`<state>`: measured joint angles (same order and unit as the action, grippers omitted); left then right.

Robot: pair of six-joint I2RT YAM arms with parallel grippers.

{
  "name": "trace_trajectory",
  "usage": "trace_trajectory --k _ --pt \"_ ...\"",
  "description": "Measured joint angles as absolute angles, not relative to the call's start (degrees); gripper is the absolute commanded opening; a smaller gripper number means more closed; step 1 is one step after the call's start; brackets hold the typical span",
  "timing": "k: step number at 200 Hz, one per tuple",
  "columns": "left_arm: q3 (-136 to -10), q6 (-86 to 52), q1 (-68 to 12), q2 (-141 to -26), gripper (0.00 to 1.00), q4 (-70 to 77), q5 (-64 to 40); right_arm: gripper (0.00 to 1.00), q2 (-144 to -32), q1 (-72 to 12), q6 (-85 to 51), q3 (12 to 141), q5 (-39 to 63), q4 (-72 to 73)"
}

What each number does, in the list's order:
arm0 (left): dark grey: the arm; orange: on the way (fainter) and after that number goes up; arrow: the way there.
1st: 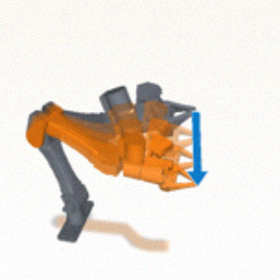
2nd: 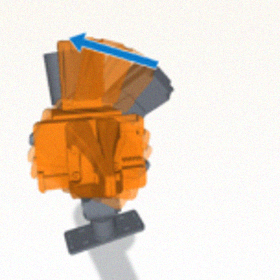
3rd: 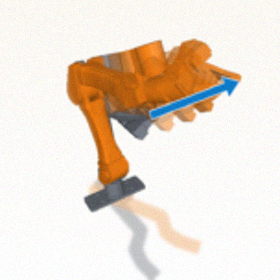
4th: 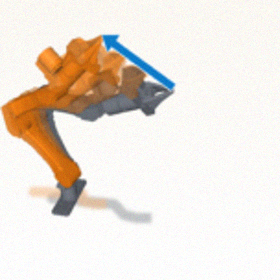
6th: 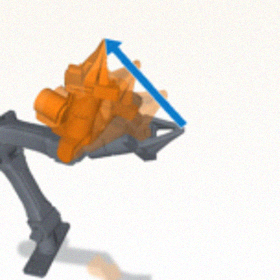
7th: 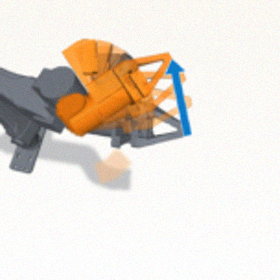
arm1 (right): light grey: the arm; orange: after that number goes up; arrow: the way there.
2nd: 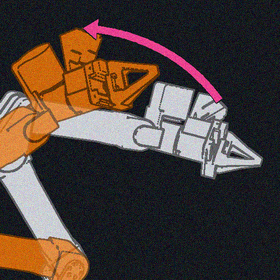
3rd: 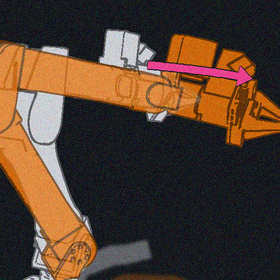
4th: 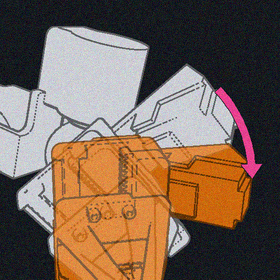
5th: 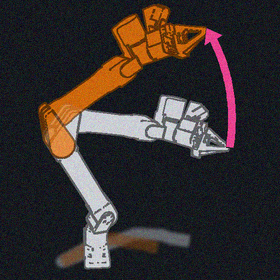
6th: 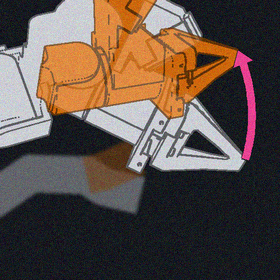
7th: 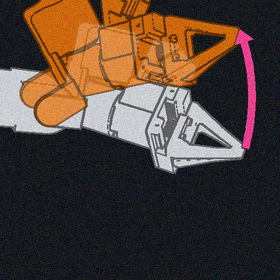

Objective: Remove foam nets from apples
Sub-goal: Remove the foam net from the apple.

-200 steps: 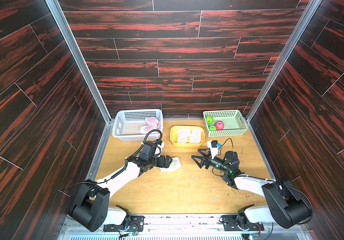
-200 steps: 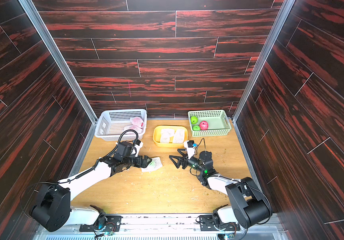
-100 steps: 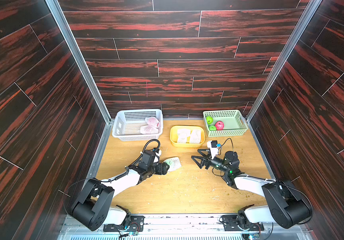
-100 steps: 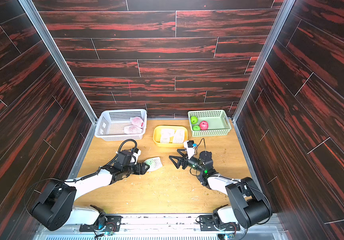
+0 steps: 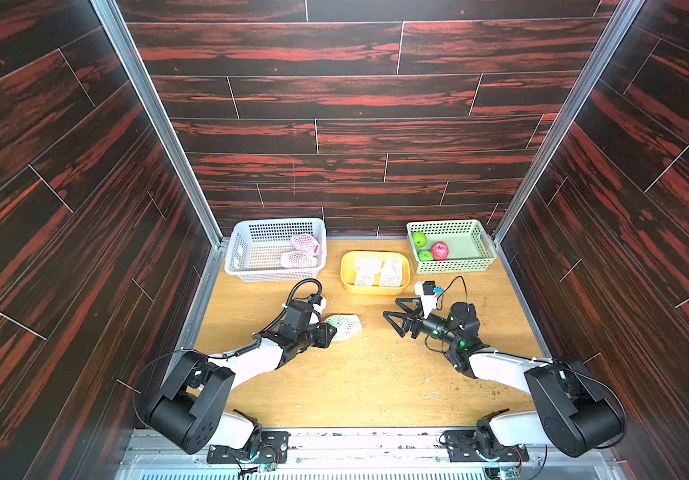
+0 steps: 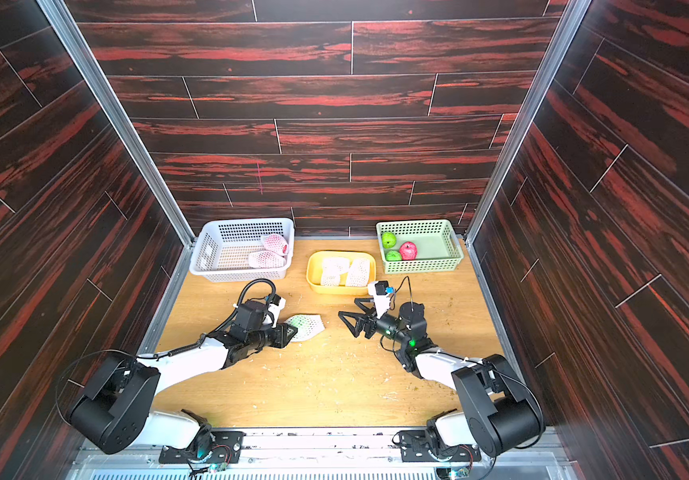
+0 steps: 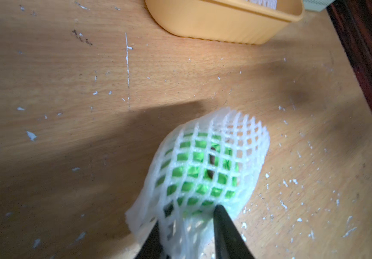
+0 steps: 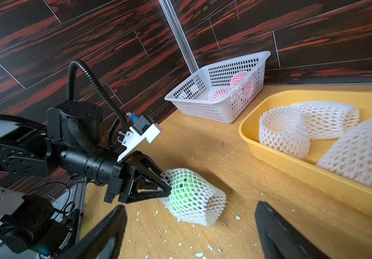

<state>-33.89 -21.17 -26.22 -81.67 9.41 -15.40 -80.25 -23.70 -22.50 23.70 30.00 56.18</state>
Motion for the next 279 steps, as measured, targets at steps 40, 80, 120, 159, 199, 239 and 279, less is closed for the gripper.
trace_trajectory --k 40,80,120,159,199,239,279 --pt "-39.0 -18.7 -26.2 -79.4 0.13 -0.7 -13.3 0.93 -80.2 -23.7 -22.7 23.7 30.0 56.2" --pt "-50.3 -14.9 -26.4 -79.4 0.09 -15.1 -10.4 0.93 -80.2 -23.7 -22.9 23.7 30.0 56.2" --pt "-66.0 -10.2 -31.9 -86.1 0.04 -31.7 -1.6 0.93 -80.2 -23.7 -22.9 23.7 29.9 56.2" --pt "-71.7 -8.4 -38.7 -95.7 0.04 -40.7 3.4 0.93 -80.2 -23.7 -22.9 23.7 29.9 56.2" --pt "-76.6 -6.9 -39.9 -101.6 0.09 -46.7 6.4 0.93 -80.2 -23.7 -22.9 23.7 29.8 56.2" --pt "-80.3 -6.0 -40.2 -101.7 0.11 -48.1 7.6 0.93 -80.2 -23.7 -22.9 23.7 29.7 56.2" --pt "-82.7 -5.5 -40.4 -101.7 0.15 -48.6 7.0 0.93 -80.2 -23.7 -22.9 23.7 29.7 56.2"
